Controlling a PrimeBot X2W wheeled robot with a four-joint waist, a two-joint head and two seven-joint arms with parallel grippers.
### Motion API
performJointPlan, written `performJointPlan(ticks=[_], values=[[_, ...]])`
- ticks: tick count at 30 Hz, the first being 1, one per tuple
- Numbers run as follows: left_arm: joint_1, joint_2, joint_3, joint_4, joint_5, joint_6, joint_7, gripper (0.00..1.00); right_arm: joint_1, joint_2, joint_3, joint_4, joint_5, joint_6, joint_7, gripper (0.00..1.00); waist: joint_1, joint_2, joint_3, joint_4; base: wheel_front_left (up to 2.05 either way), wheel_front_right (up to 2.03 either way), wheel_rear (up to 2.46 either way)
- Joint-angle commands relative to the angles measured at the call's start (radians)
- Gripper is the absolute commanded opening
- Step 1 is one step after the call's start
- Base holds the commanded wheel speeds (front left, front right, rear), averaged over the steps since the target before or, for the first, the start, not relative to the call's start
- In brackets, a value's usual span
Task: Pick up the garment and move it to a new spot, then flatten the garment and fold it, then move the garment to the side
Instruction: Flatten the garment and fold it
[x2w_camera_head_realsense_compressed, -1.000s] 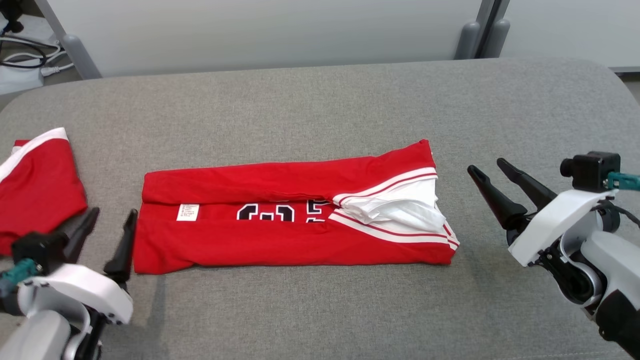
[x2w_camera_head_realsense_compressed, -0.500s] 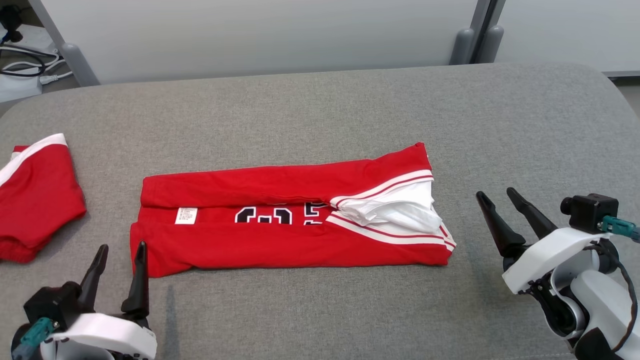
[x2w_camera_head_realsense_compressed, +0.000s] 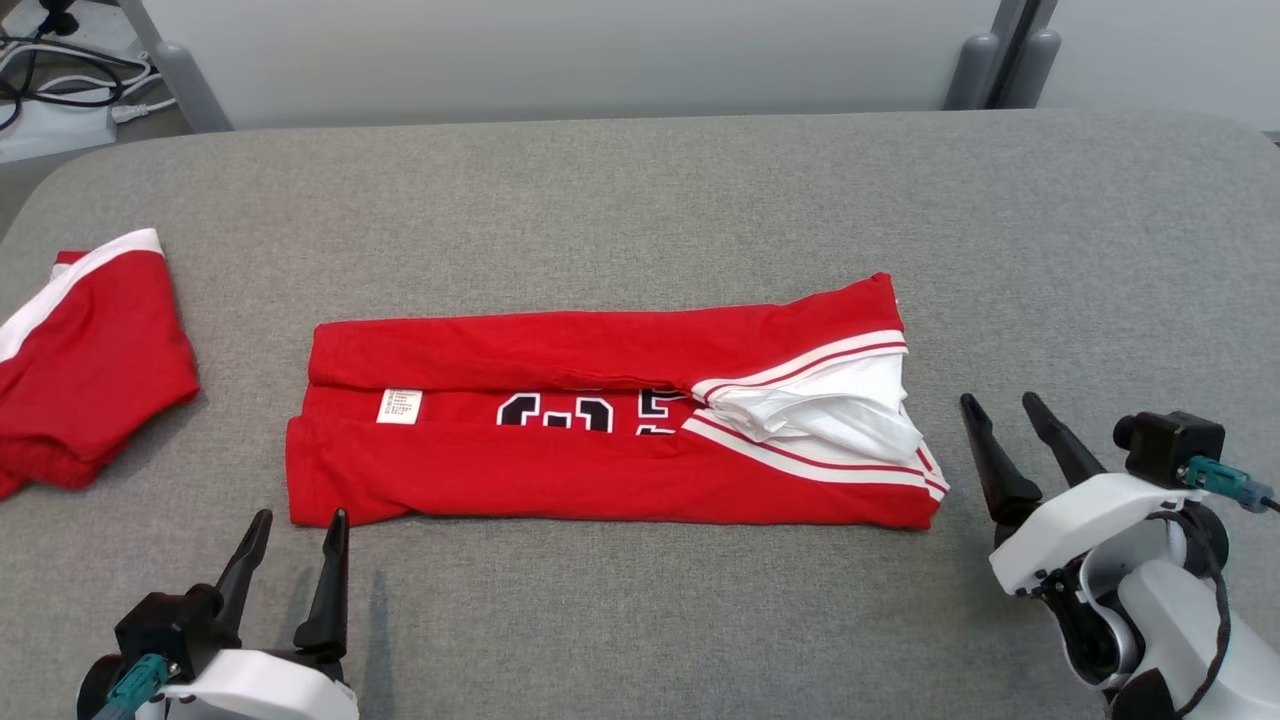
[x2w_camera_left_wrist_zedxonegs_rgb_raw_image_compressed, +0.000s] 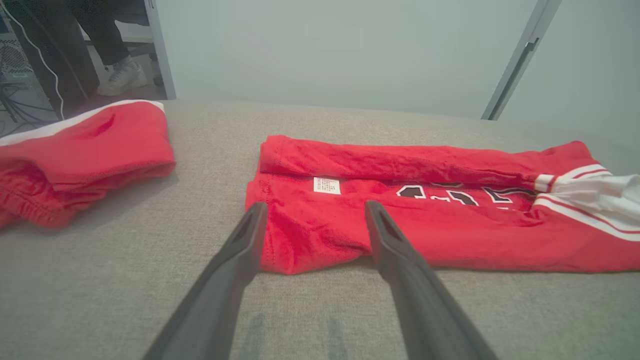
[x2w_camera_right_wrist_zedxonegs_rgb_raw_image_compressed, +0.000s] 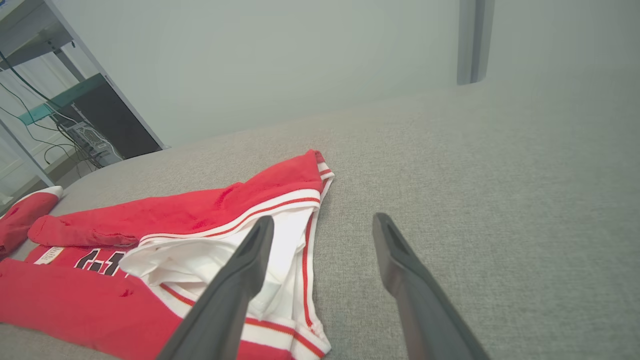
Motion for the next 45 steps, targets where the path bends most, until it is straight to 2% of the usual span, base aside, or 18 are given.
performJointPlan(ticks=[1,5,10,26,27,28,29,30,31,32,45], values=[[-0.048,0.007,0.042,-0.014,0.016,-0.012,-0.006,1.0,0.006,0.008,0.009,0.001,0.002,0.0,-0.013,1.0,0.0,-0.0001,0.007,0.009,0.0,0.0,0.0],[-0.075,-0.019,0.054,-0.002,0.051,-0.038,-0.006,1.0,-0.027,0.039,0.024,0.068,0.064,0.0,0.014,1.0,0.0,-0.0001,0.029,0.031,0.0,0.0,0.0],[-0.107,-0.04,0.063,-0.014,0.095,-0.059,-0.006,1.0,-0.099,0.042,0.04,0.132,0.146,0.0,0.037,1.0,0.0,-0.0001,0.072,0.071,0.0,0.0,0.0],[-0.141,-0.059,0.053,-0.034,0.108,-0.069,-0.006,1.0,-0.17,0.022,0.166,0.226,0.275,0.0,0.18,1.0,0.0,-0.0001,0.131,0.129,0.0,0.0,0.0],[-0.144,-0.059,0.049,-0.036,0.106,-0.069,-0.006,1.0,-0.173,0.023,0.175,0.227,0.28,0.0,0.188,0.91,0.0,-0.0001,0.133,0.129,0.0,0.0,0.0],[-0.146,-0.059,0.046,-0.037,0.103,-0.069,-0.006,1.0,-0.174,0.024,0.184,0.228,0.286,0.0,0.2,0.57,0.0,-0.0001,0.134,0.131,0.0,0.0,0.0],[-0.148,-0.058,0.044,-0.039,0.102,-0.069,-0.006,1.0,-0.176,0.021,0.197,0.229,0.286,0.0,0.21,0.35,0.0,-0.0001,0.136,0.132,0.0,0.0,0.0],[-0.15,-0.057,0.042,-0.041,0.101,-0.069,-0.006,1.0,-0.179,0.018,0.205,0.229,0.287,0.0,0.213,0.06,0.0,-0.0001,0.137,0.132,0.0,0.0,0.0],[-0.151,-0.056,0.04,-0.042,0.101,-0.069,-0.006,1.0,-0.181,0.016,0.212,0.229,0.29,0.0,0.216,0.06,0.0,-0.0001,0.137,0.133,0.0,0.0,0.0],[-0.152,-0.056,0.039,-0.043,0.1,-0.069,-0.006,1.0,-0.184,0.013,0.221,0.23,0.288,0.0,0.212,0.0,0.0,-0.0001,0.137,0.133,0.0,0.0,0.0],[-0.137,-0.052,0.033,-0.045,0.105,-0.07,-0.006,1.0,-0.218,-0.057,0.235,0.284,0.294,0.0,0.071,0.0,0.0,-0.0001,0.109,0.116,0.0,0.0,0.0]])
